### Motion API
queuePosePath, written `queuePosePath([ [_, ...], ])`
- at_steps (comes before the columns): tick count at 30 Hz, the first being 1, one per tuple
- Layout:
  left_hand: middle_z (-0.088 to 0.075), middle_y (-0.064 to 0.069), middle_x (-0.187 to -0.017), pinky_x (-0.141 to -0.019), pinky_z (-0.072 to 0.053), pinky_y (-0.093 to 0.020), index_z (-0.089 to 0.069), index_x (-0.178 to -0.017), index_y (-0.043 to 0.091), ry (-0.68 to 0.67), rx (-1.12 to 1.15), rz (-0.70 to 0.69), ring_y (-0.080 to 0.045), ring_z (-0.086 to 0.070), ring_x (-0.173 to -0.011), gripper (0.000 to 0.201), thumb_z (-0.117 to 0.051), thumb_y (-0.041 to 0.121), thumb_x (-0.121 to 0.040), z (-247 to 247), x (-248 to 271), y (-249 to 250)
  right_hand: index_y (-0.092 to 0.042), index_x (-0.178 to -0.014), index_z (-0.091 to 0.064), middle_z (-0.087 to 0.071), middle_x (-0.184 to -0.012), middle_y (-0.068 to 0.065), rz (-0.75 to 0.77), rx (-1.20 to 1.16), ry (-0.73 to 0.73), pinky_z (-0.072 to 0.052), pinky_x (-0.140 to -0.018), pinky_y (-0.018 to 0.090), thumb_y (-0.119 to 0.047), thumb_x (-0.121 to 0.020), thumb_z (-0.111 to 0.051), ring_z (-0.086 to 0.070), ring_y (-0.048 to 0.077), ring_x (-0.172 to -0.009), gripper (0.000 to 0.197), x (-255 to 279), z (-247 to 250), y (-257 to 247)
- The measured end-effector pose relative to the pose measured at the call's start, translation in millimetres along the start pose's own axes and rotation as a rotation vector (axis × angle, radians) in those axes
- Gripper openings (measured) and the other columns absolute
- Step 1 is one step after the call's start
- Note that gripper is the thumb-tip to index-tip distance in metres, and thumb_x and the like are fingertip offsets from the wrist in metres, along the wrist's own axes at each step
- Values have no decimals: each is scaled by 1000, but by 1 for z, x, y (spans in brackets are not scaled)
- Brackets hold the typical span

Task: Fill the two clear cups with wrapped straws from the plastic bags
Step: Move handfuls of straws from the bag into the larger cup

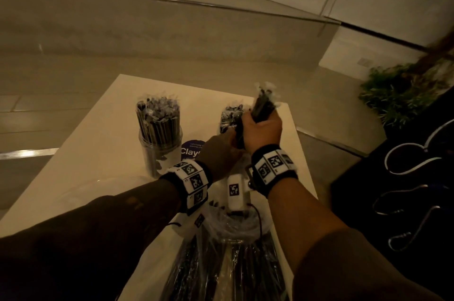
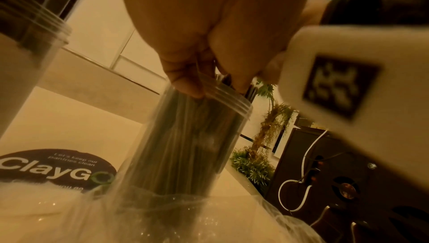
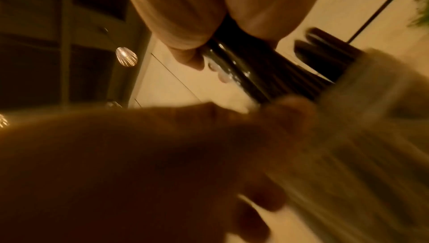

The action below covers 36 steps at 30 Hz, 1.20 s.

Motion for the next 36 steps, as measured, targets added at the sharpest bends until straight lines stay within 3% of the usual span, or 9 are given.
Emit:
queuePosePath([
  [5,-65,-13,-114,-82,-52,-39,-52,-126,9,42,-71,-81,-31,-62,-97,38,-54,22,-90,2,-4,0,-10,-133,-53,-61,-130,10,-110,174,-95,-46,-103,35,-32,-86,-71,-58,27,-120,55,5,-7,25],
  [12,-68,-8,-103,-77,-52,-36,-59,-112,12,88,-126,-51,-26,-63,-90,34,-60,37,-88,-3,-6,-3,-10,-99,-63,-63,-93,1,83,588,-201,-46,-65,23,-41,-73,-77,-61,19,-88,43,3,26,-38],
  [15,-68,-7,-95,-69,-49,-31,-59,-103,12,88,-151,-18,-24,-63,-83,33,-61,41,-87,-4,-9,-7,-11,-124,-52,-58,-121,9,296,721,-64,-44,-85,30,-48,-83,-66,-54,25,-110,56,3,37,-74],
  [18,-69,-6,-99,-75,-54,-38,-59,-111,16,72,-109,-48,-25,-64,-86,34,-60,40,-87,-4,-8,-7,-18,-151,-25,-23,-158,10,443,846,-249,-22,-116,44,-47,-98,-40,-19,28,-146,62,-6,2,-61],
  [28,-61,-13,-111,-83,-46,-37,-63,-113,9,174,-126,-205,-29,-54,-100,29,-61,24,-87,-1,0,-8,-15,-150,-28,-20,-160,10,375,812,-418,-11,-122,40,-39,-100,-39,-13,25,-148,57,-9,-19,-4],
  [30,-60,-9,-107,-79,-46,-34,-63,-105,11,170,-112,-174,-26,-55,-95,22,-63,22,-86,0,0,-9,-12,-138,-45,-42,-146,13,484,644,-229,-29,-113,38,-35,-97,-49,-34,25,-137,47,6,2,-28],
  [32,-60,-9,-103,-76,-45,-30,-64,-96,10,174,-102,-179,-25,-56,-92,14,-64,19,-86,0,2,-8,-13,-99,-57,-59,-98,8,572,495,-76,-43,-76,27,-25,-94,-53,-54,21,-91,14,32,26,-44],
  [34,-59,-11,-100,-73,-47,-33,-65,-89,8,199,-95,-210,-25,-55,-85,12,-63,18,-84,0,4,-6,-13,-76,-51,-52,-70,4,434,557,-190,-33,-57,26,-19,-94,-51,-49,17,-63,20,48,32,-28],
  [36,-52,-8,-92,-64,-38,-28,-60,-84,7,268,-76,-203,-20,-47,-74,13,-65,19,-81,3,10,-4,-10,-79,-56,-59,-79,12,163,860,-520,-35,-61,28,-19,-95,-49,-60,28,-76,20,61,21,17],
])
Point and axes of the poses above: each hand's wrist, its own x-axis away from the middle knuckle, its own z-axis out of the back of the hand, y = z × x, the point moved 5 cm from there along -x, towards the middle knuckle
